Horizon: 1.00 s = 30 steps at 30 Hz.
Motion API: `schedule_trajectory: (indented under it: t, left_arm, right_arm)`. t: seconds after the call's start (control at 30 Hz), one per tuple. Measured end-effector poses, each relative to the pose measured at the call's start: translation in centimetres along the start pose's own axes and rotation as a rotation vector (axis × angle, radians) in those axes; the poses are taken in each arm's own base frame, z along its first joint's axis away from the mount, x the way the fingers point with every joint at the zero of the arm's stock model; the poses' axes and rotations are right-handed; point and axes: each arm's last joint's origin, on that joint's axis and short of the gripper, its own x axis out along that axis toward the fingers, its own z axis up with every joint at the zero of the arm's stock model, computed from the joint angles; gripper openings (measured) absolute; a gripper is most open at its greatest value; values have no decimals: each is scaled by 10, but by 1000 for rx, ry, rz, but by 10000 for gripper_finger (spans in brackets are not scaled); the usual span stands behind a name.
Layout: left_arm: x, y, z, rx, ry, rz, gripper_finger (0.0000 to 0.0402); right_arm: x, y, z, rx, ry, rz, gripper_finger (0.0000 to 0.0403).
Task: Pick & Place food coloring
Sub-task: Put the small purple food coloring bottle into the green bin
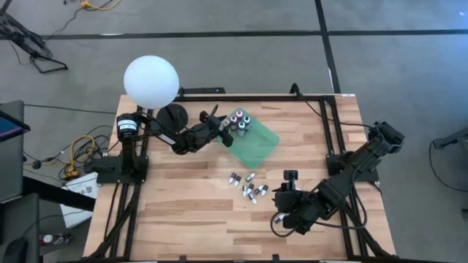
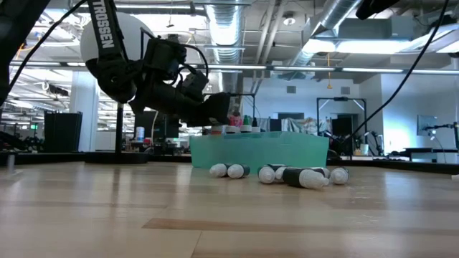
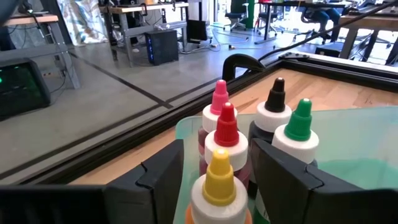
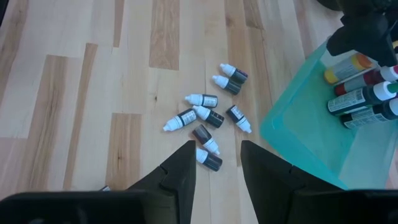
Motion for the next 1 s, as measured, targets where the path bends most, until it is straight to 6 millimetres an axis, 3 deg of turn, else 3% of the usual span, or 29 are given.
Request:
schedule_trajectory:
  t: [0.27, 0.53, 0.87, 1.0]
  left_arm:
    - [-2, -3, 2, 2, -23, -12, 184]
    - [-13, -19, 12, 72, -93, -25, 184]
    - [-46, -42, 47, 285, -150, 122, 184]
    - [-63, -48, 61, 379, -110, 101, 183]
  right_arm:
    - [0, 0, 0, 0, 0, 0, 118]
    - [0, 0, 0, 0, 1, 0, 118]
    - [7, -10, 3, 28, 16, -24, 118]
    - [10, -15, 6, 46, 24, -37, 118]
